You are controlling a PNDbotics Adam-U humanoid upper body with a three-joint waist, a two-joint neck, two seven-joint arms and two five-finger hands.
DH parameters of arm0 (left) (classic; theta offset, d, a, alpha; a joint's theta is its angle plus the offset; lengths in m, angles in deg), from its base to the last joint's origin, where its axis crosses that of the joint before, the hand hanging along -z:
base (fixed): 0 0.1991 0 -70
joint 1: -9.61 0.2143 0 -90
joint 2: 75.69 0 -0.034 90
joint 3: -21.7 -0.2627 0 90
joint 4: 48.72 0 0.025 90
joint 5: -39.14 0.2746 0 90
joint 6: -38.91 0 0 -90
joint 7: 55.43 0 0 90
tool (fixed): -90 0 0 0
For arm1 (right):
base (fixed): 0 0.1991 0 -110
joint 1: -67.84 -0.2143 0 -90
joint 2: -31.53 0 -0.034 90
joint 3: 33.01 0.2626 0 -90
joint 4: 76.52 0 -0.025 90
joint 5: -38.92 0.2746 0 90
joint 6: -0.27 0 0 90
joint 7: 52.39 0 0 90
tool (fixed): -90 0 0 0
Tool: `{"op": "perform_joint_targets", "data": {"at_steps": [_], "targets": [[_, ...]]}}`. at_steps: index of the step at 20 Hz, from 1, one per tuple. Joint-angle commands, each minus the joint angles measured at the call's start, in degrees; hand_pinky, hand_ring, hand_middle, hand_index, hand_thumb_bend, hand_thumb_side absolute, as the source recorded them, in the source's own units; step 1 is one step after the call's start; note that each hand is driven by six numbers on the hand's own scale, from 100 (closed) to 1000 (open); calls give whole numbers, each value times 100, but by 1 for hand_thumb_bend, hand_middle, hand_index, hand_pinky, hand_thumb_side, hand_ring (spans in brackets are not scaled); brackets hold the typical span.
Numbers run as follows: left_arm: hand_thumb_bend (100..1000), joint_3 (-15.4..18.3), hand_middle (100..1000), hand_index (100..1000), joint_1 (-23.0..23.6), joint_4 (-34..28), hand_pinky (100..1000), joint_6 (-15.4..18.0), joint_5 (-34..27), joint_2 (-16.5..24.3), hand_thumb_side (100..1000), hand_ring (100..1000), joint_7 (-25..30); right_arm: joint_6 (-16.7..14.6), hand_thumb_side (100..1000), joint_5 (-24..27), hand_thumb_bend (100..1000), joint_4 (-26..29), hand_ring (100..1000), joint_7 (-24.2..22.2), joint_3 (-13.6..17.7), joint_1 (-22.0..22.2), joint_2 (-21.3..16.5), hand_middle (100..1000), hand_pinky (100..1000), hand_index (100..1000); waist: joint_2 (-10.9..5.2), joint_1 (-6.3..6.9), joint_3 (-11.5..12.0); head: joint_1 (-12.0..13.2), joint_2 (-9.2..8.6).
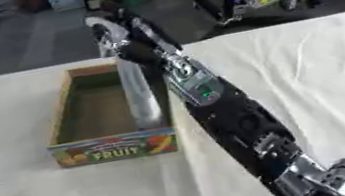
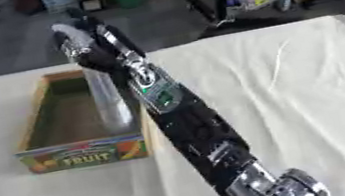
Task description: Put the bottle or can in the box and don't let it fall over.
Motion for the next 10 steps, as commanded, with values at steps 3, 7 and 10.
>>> {"op": "perform_joint_targets", "data": {"at_steps": [3, 7, 10], "targets": [[504, 60, 695, 793, 8, -58, 656, 8, -1, 52, 680, 650, -48, -69, 499, 132, 198, 270, 1000, 327, 185, -134, -421, 993, 941, 1000, -164, 9, -79, 82, -5], [504, 95, 695, 793, 61, -53, 656, 15, 13, 84, 680, 649, -84, -34, 481, 542, 190, 828, 1000, 680, 257, -60, -775, 976, 928, 1000, -209, -16, -213, 192, 41], [504, 134, 694, 792, 104, -49, 656, 22, 29, 115, 680, 649, -125, 71, 453, 930, 189, 1405, 1000, 758, 178, 122, -1166, 962, 919, 1000, -248, -45, -349, 328, 96]]}}
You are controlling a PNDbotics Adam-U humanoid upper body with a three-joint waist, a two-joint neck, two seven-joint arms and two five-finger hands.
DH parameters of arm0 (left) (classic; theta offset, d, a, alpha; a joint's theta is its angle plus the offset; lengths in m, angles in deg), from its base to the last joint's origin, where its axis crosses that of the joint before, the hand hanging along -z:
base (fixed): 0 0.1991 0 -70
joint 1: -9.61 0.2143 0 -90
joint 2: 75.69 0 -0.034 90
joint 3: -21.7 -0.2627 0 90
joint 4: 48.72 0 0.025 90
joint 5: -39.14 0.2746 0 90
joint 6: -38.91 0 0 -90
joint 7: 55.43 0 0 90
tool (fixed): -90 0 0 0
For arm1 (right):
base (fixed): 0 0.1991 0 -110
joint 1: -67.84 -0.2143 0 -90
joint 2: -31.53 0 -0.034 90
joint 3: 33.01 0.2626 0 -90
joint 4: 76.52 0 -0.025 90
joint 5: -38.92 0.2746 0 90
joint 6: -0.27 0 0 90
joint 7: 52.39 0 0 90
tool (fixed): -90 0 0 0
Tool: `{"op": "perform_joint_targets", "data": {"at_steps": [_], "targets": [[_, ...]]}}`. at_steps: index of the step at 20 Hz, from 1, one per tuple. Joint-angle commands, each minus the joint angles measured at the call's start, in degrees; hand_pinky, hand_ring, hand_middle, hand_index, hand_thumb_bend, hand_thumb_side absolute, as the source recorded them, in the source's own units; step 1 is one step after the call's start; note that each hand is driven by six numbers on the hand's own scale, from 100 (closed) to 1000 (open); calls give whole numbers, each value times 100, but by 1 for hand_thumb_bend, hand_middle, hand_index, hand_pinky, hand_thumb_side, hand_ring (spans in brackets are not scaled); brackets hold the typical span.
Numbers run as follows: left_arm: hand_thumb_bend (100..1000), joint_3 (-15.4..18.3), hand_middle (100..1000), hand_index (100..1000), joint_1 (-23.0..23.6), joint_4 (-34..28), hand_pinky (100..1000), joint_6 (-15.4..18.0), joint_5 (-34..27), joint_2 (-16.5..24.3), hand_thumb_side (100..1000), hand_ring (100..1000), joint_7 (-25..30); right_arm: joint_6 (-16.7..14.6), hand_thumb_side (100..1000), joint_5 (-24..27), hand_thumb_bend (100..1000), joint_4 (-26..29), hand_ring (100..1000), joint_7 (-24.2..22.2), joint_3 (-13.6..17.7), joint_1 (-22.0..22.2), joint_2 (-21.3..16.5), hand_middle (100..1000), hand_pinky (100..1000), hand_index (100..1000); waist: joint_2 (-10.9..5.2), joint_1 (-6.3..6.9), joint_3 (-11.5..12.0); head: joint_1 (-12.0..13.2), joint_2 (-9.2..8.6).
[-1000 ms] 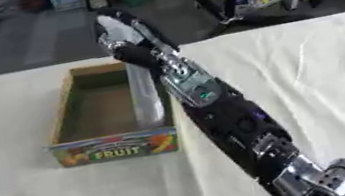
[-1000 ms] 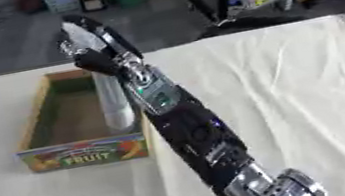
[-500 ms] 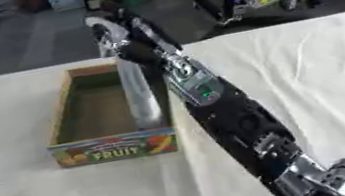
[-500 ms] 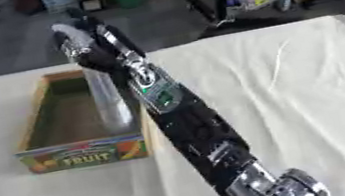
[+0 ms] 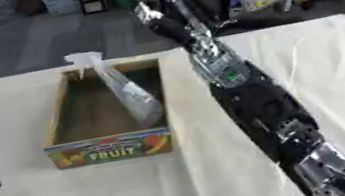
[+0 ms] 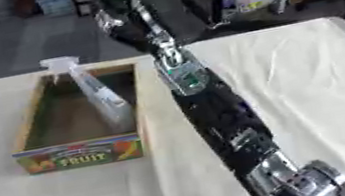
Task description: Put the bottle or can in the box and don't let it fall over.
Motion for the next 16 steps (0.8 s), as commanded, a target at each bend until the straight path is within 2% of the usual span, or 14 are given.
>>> {"op": "perform_joint_targets", "data": {"at_steps": [1, 5, 10, 12, 13, 15, 16], "targets": [[504, 80, 694, 792, 4, -59, 656, 11, 23, 123, 680, 649, -65, 114, 443, 422, 182, 692, 1000, 71, -69, 79, -578, 956, 915, 1000, -154, -5, -85, 163, 69], [506, 152, 695, 792, 58, -63, 656, 26, 57, 186, 679, 650, -135, 447, 417, 979, 107, 1388, 1000, -197, -216, 736, -1293, 955, 906, 1000, -167, -62, -270, 392, 115], [506, 233, 704, 793, 67, -89, 657, 45, 114, 278, 679, 659, -229, 727, 415, 1502, 100, 2439, 1000, -593, 41, 1955, -1828, 960, 899, 1000, -144, -99, -615, 592, 194], [510, 262, 704, 794, 77, -113, 657, 57, 133, 326, 658, 659, -249, 762, 450, 1562, 100, 2758, 1000, -664, 213, 2409, -1923, 958, 899, 1000, -131, -101, -715, 677, 221], [506, 279, 705, 794, 86, -123, 657, 60, 144, 342, 680, 659, -261, 759, 413, 1530, 100, 2891, 1000, -655, 300, 2600, -1927, 958, 898, 1000, -119, -97, -769, 726, 231], [503, 297, 705, 796, 90, -133, 657, 61, 160, 357, 679, 657, -283, 749, 414, 1424, 100, 3107, 1000, -609, 440, 2916, -1874, 956, 896, 1000, -106, -85, -886, 810, 275], [509, 298, 703, 797, 89, -136, 657, 64, 164, 360, 642, 657, -289, 749, 422, 1403, 100, 3201, 1000, -572, 502, 3072, -1803, 958, 895, 1000, -104, -81, -960, 847, 318]]}}
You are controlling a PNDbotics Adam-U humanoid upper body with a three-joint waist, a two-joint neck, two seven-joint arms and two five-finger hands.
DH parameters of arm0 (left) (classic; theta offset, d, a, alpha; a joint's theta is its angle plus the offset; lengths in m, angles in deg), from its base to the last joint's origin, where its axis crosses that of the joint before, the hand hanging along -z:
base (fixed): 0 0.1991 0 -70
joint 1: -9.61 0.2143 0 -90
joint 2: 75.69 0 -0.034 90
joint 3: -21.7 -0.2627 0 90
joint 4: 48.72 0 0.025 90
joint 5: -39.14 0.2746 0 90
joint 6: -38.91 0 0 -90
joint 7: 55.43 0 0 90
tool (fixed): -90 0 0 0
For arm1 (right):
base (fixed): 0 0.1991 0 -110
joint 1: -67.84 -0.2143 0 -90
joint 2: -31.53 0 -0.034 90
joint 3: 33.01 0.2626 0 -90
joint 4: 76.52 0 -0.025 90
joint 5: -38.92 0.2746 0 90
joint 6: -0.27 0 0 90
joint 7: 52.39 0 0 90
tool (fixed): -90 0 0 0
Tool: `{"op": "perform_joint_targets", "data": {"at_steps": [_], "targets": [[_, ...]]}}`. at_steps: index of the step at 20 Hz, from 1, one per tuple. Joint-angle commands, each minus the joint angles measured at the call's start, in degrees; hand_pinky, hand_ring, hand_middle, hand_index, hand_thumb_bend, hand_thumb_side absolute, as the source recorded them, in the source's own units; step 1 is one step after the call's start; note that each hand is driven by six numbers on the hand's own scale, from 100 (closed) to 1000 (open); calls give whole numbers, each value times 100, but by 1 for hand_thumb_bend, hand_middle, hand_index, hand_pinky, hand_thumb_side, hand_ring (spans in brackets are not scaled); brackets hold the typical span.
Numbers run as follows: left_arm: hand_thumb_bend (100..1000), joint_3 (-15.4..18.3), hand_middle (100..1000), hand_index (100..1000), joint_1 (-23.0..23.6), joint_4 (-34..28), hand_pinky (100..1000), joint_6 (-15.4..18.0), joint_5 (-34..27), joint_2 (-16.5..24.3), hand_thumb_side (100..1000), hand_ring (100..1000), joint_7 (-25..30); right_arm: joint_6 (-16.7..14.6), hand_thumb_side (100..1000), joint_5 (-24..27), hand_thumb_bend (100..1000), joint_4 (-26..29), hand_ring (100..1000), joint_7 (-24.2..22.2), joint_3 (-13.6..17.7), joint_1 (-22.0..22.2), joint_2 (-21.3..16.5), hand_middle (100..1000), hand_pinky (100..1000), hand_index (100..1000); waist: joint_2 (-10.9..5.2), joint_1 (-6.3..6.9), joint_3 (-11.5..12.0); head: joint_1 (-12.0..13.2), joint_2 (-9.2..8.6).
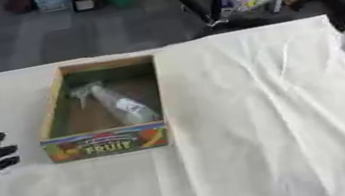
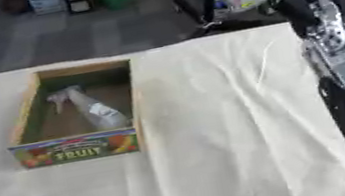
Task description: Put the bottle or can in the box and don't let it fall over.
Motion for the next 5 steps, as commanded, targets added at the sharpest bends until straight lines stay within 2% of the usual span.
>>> {"op": "perform_joint_targets", "data": {"at_steps": [1, 5], "targets": [[502, 54, 705, 797, -33, -124, 657, 11, 55, 134, 679, 657, -44, 2, 417, -54, 100, 441, 1000, 73, 252, 242, -12, 957, 894, 1000, -43, 16, -141, 140, 115], [503, 66, 705, 800, 1, -117, 657, 10, 77, 153, 679, 657, -63, 24, 417, -144, 100, 700, 1000, 161, 370, 620, 308, 949, 889, 1000, -52, 68, -525, 362, 344]]}}
